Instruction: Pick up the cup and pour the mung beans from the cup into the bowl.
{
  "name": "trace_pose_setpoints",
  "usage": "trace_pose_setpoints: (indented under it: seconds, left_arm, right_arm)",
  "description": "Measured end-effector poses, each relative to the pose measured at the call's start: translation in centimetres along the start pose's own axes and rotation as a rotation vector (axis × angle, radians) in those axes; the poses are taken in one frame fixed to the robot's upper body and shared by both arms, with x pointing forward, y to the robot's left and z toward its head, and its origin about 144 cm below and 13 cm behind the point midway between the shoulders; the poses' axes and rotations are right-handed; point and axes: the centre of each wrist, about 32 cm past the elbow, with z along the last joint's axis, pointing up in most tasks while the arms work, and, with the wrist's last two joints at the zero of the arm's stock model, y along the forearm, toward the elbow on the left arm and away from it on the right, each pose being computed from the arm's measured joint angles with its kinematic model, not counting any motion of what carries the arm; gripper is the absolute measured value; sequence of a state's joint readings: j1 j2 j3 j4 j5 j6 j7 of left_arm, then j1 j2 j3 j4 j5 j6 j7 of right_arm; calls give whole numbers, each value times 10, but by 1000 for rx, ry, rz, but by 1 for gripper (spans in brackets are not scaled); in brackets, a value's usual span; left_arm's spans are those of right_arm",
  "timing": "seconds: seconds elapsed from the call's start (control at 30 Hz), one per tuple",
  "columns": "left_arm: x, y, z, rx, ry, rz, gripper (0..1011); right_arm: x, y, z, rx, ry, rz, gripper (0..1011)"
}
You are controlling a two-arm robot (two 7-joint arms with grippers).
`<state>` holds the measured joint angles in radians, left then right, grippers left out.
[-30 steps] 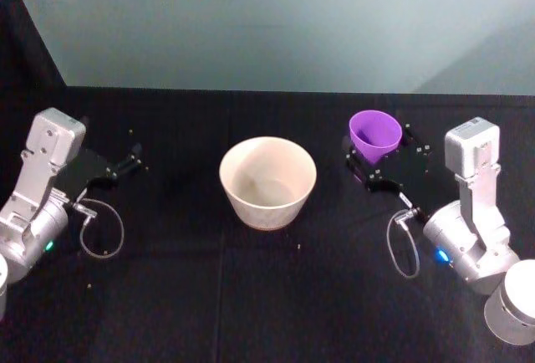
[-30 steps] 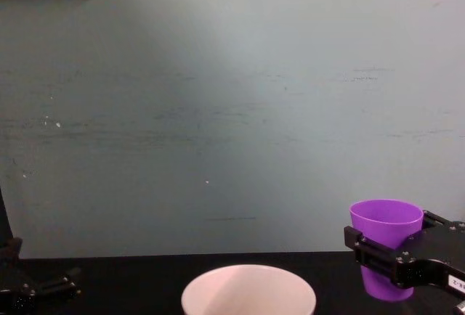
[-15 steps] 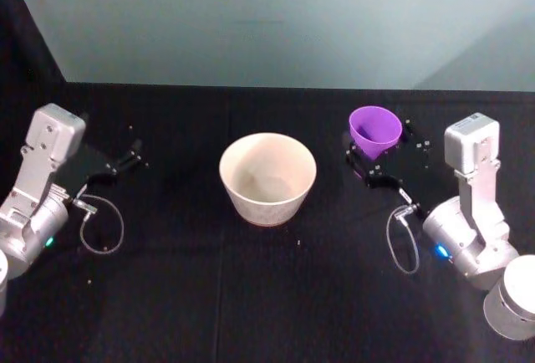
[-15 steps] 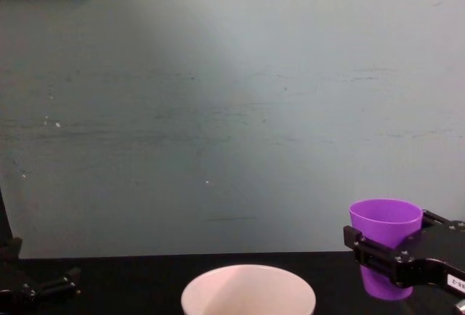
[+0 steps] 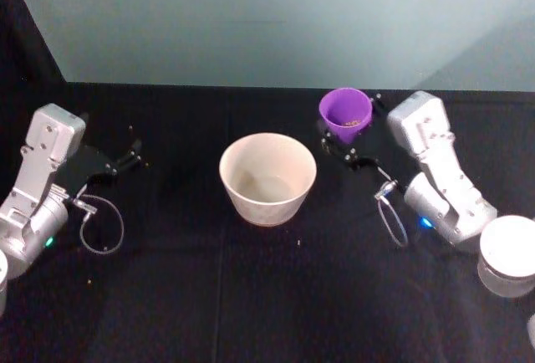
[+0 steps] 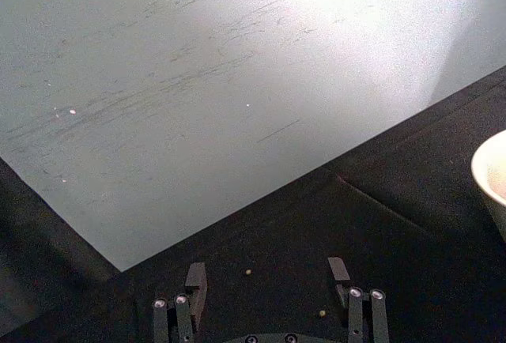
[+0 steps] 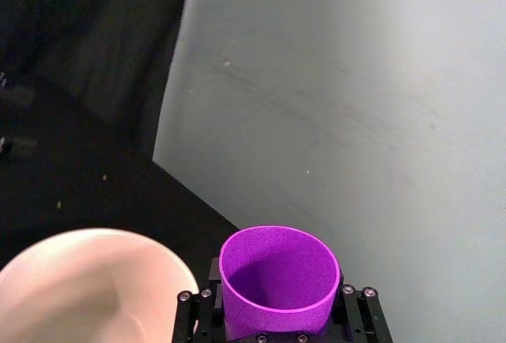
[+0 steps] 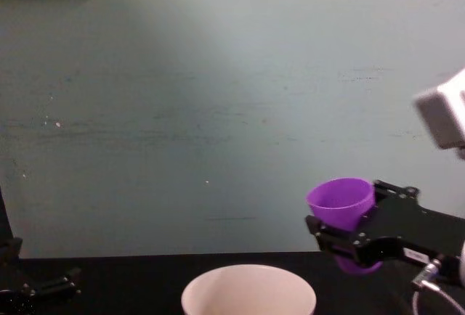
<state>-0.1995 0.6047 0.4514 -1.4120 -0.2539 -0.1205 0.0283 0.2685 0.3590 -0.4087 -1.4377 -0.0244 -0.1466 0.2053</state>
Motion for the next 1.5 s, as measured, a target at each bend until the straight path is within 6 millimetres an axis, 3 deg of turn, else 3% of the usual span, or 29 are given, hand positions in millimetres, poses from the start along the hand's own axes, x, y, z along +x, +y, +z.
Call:
trace_pose_setpoints:
  seconds: [0.3,0.77,1.5]
  left_arm:
    - [0,0,0,0,0,0,1000]
    - [0,0,0,0,0,0,1000]
    - [0,0,0,0,0,0,1000]
  right_arm:
    - [-5,20,18,-49,-242,82,736]
    - [-28,39,43,-122,-686,174,736]
    - [-46,50,58,-191,-975,177,736]
